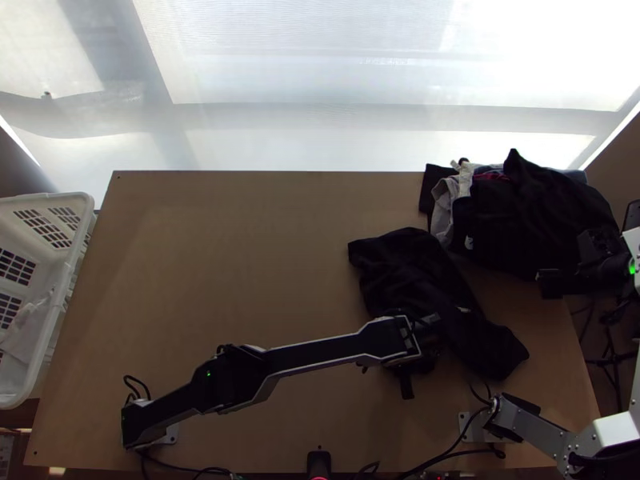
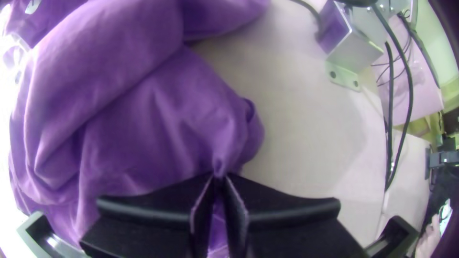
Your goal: Fold the t-shirt
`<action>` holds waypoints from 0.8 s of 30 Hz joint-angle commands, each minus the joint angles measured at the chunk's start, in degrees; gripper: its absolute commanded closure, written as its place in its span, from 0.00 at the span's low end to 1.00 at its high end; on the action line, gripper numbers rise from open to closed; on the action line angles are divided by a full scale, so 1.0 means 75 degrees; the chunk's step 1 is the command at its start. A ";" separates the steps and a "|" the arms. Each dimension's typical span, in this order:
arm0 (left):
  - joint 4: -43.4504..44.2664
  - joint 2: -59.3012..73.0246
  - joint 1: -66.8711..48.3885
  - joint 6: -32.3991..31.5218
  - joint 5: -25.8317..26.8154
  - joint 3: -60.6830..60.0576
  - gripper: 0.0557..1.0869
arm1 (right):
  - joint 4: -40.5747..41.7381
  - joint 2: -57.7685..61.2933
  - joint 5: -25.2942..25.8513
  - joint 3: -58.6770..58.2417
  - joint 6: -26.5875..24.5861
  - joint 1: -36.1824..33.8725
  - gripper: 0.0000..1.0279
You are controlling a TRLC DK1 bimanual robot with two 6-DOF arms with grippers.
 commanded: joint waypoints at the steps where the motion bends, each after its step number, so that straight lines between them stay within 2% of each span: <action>1: -0.0987 -0.0743 0.0363 0.0041 0.0564 -0.0133 0.96 | -0.0028 -0.0063 -0.0068 -0.0124 0.0109 0.0318 0.05; 6: -0.1222 -0.2923 0.0645 0.0310 0.0646 -0.1656 0.96 | -0.0028 0.0031 -0.0091 -0.0616 0.0379 0.1033 0.05; 11: -0.2288 -0.4833 0.1301 0.1377 0.0646 -0.2758 0.96 | -0.0016 0.0300 -0.0091 -0.0991 0.0977 0.2169 0.05; 17: -0.3425 -0.6591 0.2930 0.2971 0.0657 -0.3871 0.96 | 0.0124 0.0628 -0.0091 -0.0991 0.1457 0.3037 0.05; 24: -0.4667 -0.7095 0.5649 0.4494 0.0646 -0.3824 0.96 | 0.0148 0.0886 -0.0091 -0.1167 0.1750 0.3716 0.05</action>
